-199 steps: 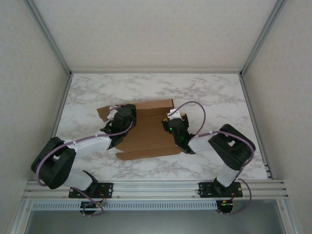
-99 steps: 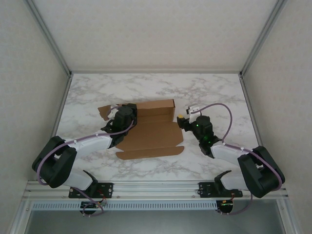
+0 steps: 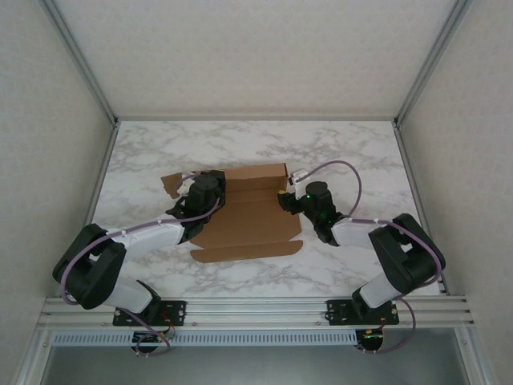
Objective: Fold the paper box
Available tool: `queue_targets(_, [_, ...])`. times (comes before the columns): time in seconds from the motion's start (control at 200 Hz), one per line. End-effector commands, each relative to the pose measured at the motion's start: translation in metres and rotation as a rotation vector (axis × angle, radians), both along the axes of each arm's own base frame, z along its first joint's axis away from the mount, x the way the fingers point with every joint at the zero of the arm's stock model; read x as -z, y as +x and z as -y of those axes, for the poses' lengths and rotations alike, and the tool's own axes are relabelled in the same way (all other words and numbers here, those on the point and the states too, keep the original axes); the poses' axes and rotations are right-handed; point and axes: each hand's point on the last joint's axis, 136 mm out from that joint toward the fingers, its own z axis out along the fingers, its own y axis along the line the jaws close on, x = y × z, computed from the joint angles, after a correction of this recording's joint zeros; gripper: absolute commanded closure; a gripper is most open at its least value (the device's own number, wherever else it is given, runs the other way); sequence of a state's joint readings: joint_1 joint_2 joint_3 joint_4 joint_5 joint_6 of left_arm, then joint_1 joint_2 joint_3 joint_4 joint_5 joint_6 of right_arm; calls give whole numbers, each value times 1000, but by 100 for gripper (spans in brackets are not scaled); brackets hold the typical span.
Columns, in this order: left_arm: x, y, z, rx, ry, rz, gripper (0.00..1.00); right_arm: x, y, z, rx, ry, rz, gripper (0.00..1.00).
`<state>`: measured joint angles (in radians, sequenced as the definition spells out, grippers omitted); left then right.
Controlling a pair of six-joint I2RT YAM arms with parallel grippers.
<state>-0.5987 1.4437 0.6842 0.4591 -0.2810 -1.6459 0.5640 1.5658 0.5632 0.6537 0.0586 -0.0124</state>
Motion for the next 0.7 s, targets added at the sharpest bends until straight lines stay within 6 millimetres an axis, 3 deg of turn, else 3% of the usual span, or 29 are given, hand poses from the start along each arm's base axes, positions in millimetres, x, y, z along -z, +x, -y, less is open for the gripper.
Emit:
queue_targets(0.0, [109, -52, -6, 118, 209, -376, 100, -7, 18, -8, 52, -24, 42, 45])
queue_targets(0.24, [115, -53, -6, 128, 229, -396, 100, 2, 36, -9, 148, -75, 51, 70])
queue_targets(0.3, [119, -54, -6, 131, 229, -403, 100, 4, 37, -8, 158, -94, 51, 84])
queue_targets(0.406, [122, -54, -4, 146, 235, -407, 100, 7, 38, -6, 179, -116, 52, 94])
queue_targets(0.696, [149, -69, -8, 166, 288, -495, 100, 12, 35, 0, 225, -129, 48, 97])
